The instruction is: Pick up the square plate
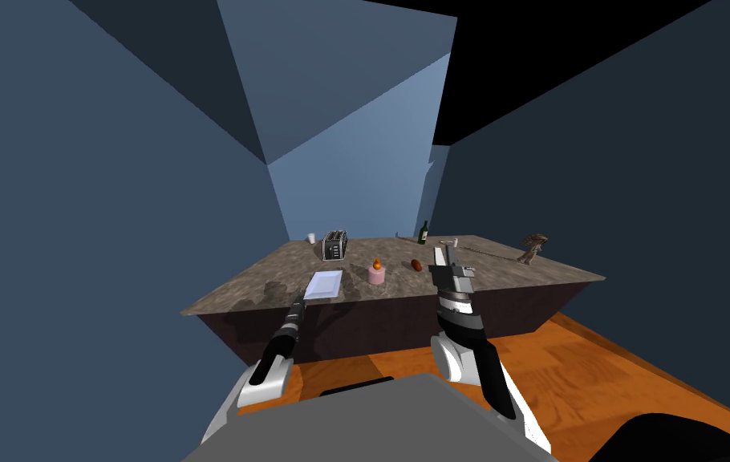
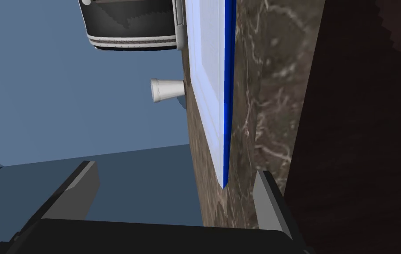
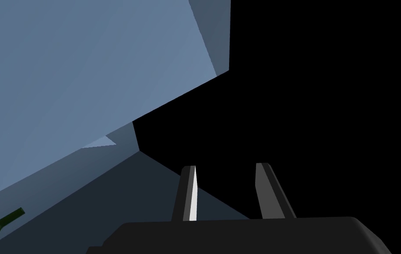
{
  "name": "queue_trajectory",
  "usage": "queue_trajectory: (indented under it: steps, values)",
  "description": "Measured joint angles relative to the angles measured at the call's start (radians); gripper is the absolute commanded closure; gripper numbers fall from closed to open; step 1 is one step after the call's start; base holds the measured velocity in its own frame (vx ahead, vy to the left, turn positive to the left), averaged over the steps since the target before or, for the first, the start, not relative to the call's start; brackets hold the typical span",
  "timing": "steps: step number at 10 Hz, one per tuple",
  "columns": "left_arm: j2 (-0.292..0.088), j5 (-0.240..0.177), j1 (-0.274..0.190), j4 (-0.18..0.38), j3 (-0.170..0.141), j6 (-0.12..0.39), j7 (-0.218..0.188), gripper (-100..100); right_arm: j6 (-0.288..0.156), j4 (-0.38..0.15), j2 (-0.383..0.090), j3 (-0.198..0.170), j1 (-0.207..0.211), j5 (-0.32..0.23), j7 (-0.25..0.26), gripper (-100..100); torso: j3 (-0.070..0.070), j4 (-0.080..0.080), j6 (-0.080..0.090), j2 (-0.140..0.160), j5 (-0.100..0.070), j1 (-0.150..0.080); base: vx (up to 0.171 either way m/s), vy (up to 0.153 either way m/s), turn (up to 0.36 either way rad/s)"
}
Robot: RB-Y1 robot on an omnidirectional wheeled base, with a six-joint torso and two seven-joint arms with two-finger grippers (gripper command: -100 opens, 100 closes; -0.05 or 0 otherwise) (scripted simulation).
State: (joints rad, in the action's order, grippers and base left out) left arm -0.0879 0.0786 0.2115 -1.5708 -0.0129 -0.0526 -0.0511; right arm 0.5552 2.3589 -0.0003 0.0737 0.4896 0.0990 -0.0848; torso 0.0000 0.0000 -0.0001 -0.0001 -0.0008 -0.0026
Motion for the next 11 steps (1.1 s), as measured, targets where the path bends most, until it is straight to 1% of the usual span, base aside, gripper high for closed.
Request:
queue_trajectory:
  steps: [1,2,4,5,6,9,10,11]
  values:
    - [0.028,0.002,-0.004,0.018,0.001,0.008,0.003,-100,0.0,0.0,0.0,0.0,0.0,0.0,0.0,0,0.0,0.0,0.0,0.0,0.0,0.0,0.002,-0.025,-0.001]
    - [0.056,0.003,-0.001,0.013,0.004,0.025,0.006,-100,0.0,0.0,0.0,0.0,0.0,0.0,0.0,0,0.0,0.0,0.0,0.0,0.0,0.0,0.0,-0.018,0.0]
    - [0.102,0.003,-0.006,0.037,0.004,0.03,0.008,-100,0.0,0.0,0.0,0.0,0.0,0.0,0.0,0,0.0,0.0,0.0,0.0,0.0,0.002,0.0,-0.005,0.0]
    - [0.105,0.004,-0.006,0.038,0.005,0.03,0.009,0,0.0,0.0,0.0,0.0,0.0,0.0,0.0,0,0.0,0.0,0.0,0.0,0.0,0.002,0.0,0.0,0.0]
    - [0.105,0.004,-0.006,0.038,0.005,0.03,0.009,-100,0.0,0.0,0.0,0.0,0.0,0.0,0.0,0,0.0,0.0,0.0,0.0,0.0,0.003,0.015,-0.014,-0.029]
    - [0.088,-0.006,-0.054,0.085,-0.018,0.028,0.002,-100,0.0,0.0,0.0,0.0,0.0,0.0,0.0,0,-0.001,0.0,0.0,-0.002,0.0,0.002,0.022,-0.015,-0.017]
    - [0.087,-0.006,-0.056,0.087,-0.019,0.028,0.002,100,0.0,0.0,0.0,0.0,0.0,0.0,0.0,0,-0.001,0.0,0.0,-0.002,0.001,0.002,-0.005,-0.003,0.009]
    - [0.088,-0.006,-0.052,0.09,-0.018,0.03,0.002,100,0.0,0.0,0.0,0.0,0.0,0.0,0.0,0,0.0,0.002,0.001,-0.002,0.0,0.003,-0.014,-0.004,0.011]
